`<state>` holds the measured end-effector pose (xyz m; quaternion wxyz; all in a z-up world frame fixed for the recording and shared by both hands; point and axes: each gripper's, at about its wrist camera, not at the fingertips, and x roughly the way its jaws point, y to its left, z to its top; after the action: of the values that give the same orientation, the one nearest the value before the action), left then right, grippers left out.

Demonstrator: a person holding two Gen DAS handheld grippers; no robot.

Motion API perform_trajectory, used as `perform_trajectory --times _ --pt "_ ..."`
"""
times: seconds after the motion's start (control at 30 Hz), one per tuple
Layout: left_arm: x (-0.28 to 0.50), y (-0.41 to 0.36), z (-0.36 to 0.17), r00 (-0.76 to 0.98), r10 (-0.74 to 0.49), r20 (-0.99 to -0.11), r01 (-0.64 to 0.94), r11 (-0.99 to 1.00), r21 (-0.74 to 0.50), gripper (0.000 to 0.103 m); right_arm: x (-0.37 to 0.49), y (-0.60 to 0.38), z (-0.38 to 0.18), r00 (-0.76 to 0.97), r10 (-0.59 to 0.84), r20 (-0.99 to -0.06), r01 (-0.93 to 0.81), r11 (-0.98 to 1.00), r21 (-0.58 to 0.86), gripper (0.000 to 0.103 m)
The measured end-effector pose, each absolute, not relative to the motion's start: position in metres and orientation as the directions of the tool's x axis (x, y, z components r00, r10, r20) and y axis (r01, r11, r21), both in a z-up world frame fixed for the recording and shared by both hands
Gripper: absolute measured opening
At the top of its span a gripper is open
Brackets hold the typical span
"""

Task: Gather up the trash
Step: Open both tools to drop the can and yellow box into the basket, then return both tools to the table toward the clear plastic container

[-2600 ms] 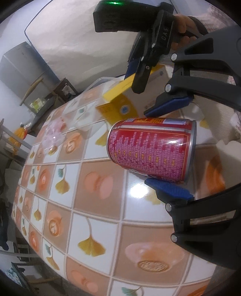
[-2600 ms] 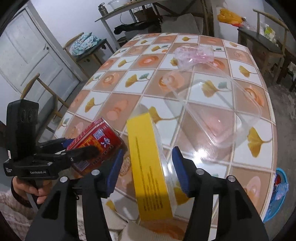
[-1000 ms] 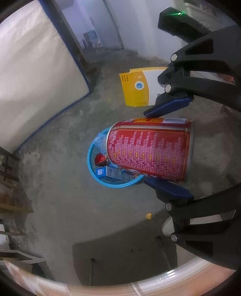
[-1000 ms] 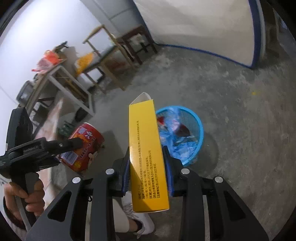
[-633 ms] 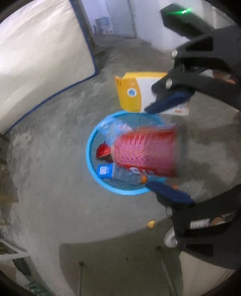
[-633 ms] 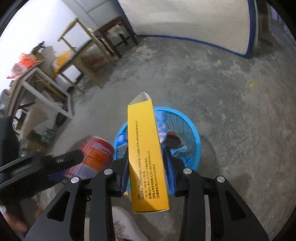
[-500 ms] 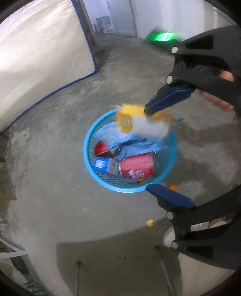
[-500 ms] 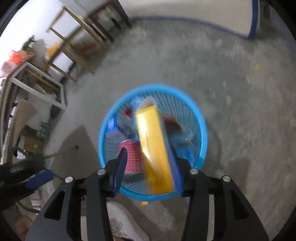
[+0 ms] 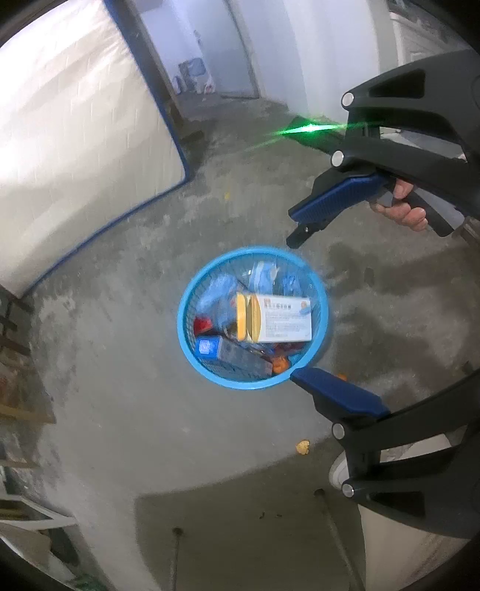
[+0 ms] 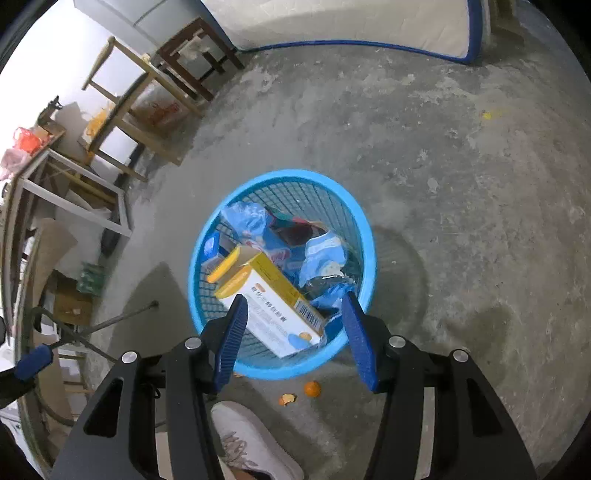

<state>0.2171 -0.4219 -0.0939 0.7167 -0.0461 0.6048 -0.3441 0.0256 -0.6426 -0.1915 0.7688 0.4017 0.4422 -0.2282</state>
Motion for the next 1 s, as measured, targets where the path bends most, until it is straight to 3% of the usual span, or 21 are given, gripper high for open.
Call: perform_trajectory --times 0.17,0.27,0.53,0.77,1.0 --pt "0.201 -0.404 -0.058 0.063 -0.595 -0.802 0.502 0.713 -0.489 0.08 0.008 -0.627 -0.162 0.552 0.005 -0.834 0.67 0.593 0.447 0.052" --pt "0.189 -0.383 -0.036 0.088 -0.617 -0.782 0.54 0.689 -0.483 0.083 -0.001 -0.615 -0.141 0.593 0.008 -0.805 0.638 0.606 0.475 0.064" --pt "0.169 -0.3 0.003 0.198 -0.636 -0.745 0.546 0.703 -0.456 0.085 -0.011 -0.577 -0.08 0.688 0.032 -0.725 0.526 0.666 0.529 0.074" --pt "0.157 -0.202 0.03 0.361 -0.623 -0.694 0.475 0.764 -0.438 0.089 0.005 -0.533 -0.025 0.733 0.097 -0.673 0.392 0.749 0.534 0.077" --pt "0.152 -0.099 0.037 0.523 -0.513 -0.681 0.316 0.858 -0.405 0.09 0.042 -0.481 0.018 0.748 0.208 -0.631 0.247 0.794 0.555 0.078"
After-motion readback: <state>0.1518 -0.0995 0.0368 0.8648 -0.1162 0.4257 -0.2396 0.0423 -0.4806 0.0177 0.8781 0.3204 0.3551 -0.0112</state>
